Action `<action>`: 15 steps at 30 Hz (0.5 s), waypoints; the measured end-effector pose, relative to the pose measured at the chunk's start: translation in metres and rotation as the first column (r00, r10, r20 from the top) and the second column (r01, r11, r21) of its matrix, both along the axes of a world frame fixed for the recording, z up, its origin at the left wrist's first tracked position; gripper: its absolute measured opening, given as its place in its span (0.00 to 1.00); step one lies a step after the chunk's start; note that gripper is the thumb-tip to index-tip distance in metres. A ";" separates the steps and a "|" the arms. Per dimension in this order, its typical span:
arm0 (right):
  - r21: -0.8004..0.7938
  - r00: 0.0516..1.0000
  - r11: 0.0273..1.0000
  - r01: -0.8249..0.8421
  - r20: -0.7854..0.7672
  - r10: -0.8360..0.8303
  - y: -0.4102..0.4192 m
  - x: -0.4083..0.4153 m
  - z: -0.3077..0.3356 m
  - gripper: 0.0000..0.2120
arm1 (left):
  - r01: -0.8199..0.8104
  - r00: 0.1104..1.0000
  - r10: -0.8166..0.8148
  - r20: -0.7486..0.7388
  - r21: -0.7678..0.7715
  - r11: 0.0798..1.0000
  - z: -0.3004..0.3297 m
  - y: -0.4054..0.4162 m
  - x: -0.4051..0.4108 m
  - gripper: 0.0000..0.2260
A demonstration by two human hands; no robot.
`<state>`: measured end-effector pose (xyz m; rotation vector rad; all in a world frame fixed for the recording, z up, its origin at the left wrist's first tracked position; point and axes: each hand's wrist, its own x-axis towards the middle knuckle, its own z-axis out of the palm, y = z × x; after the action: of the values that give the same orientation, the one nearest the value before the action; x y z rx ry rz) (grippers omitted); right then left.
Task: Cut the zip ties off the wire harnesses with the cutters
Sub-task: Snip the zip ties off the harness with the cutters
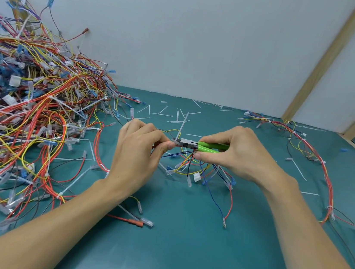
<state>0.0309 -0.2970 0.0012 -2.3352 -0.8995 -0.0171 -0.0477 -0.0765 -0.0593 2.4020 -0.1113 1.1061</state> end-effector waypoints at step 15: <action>0.024 1.000 1.000 0.005 -0.004 -0.005 0.002 -0.003 0.001 0.11 | -0.004 1.000 0.004 -0.006 -0.015 1.000 0.001 0.000 -0.001 0.07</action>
<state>0.0282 -0.2952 0.0026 -2.3145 -0.8869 -0.0258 -0.0485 -0.0760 -0.0582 2.3931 -0.0952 1.0972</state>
